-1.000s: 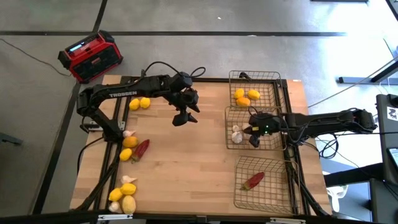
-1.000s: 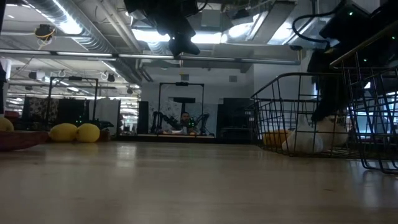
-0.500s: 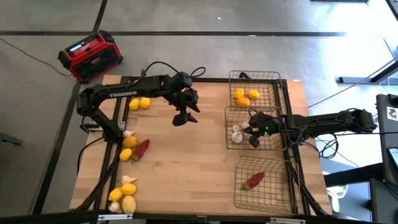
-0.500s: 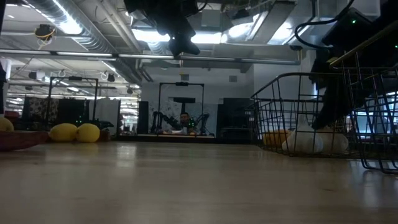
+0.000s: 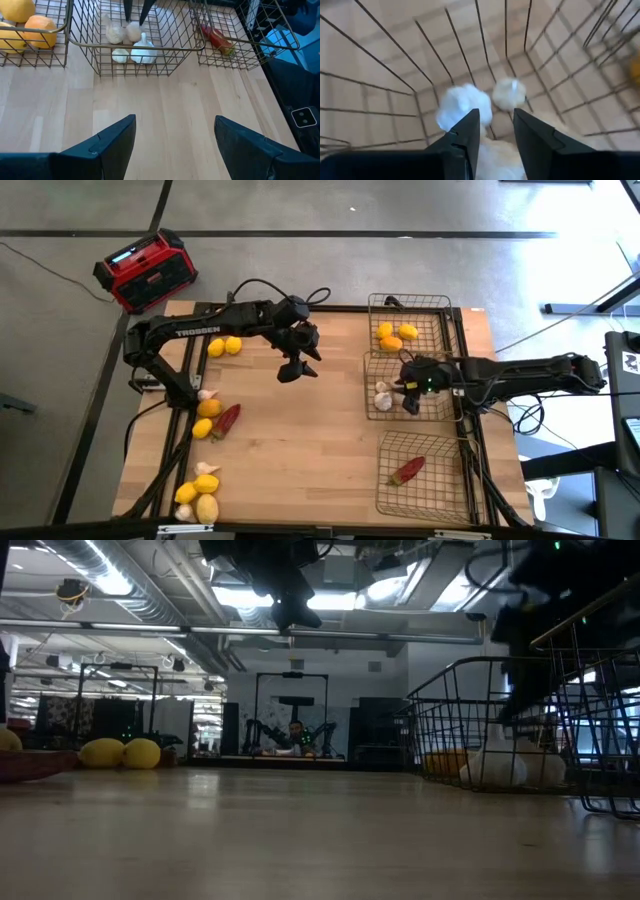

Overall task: Sort produce into baskets
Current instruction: Put the white garlic into the middle wire basket, then put the yellow lemon into the top wire basket

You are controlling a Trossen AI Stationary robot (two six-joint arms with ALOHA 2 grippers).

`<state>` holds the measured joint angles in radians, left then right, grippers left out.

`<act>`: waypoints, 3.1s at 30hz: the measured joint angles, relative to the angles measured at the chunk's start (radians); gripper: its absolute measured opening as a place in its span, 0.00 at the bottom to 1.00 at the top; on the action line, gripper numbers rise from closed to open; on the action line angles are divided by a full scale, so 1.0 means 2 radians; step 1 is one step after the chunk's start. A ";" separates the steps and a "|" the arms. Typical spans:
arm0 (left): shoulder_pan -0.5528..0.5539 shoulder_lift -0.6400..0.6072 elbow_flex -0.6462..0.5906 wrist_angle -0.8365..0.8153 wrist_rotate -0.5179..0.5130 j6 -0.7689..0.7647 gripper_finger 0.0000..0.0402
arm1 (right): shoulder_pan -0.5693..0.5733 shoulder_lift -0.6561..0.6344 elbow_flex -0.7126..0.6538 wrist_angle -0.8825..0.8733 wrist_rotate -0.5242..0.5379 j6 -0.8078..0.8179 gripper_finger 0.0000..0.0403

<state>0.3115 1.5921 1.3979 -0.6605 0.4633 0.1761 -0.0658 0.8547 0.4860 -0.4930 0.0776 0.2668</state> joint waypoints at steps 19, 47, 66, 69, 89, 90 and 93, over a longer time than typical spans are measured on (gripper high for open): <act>-0.002 -0.001 0.000 0.025 0.000 -0.019 0.66 | 0.000 0.036 0.065 0.220 -0.003 -0.051 0.30; 0.005 -0.012 0.001 -0.190 -0.226 -0.046 0.94 | 0.000 0.121 0.065 0.289 -0.009 -0.094 0.30; 0.169 -0.014 0.000 -0.275 -0.383 -0.181 0.95 | 0.000 0.121 0.065 0.285 -0.009 -0.093 0.30; 0.187 -0.015 -0.005 -0.279 -0.401 -0.194 0.95 | 0.000 0.121 0.065 0.285 -0.009 -0.093 0.30; 0.219 -0.015 -0.198 -0.188 -0.402 -0.231 0.95 | 0.000 0.121 0.065 0.306 -0.009 -0.093 0.30; 0.221 -0.015 -0.204 -0.181 -0.402 -0.234 0.95 | 0.000 0.121 0.065 0.306 -0.009 -0.093 0.30; 0.229 -0.015 -0.221 -0.161 -0.401 -0.240 0.95 | 0.000 0.121 0.065 0.306 -0.009 -0.093 0.30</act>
<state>0.7687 1.5617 0.9557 -0.9829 -0.3392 -0.3048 -0.0650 1.0958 0.6151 0.1188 0.0589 0.0803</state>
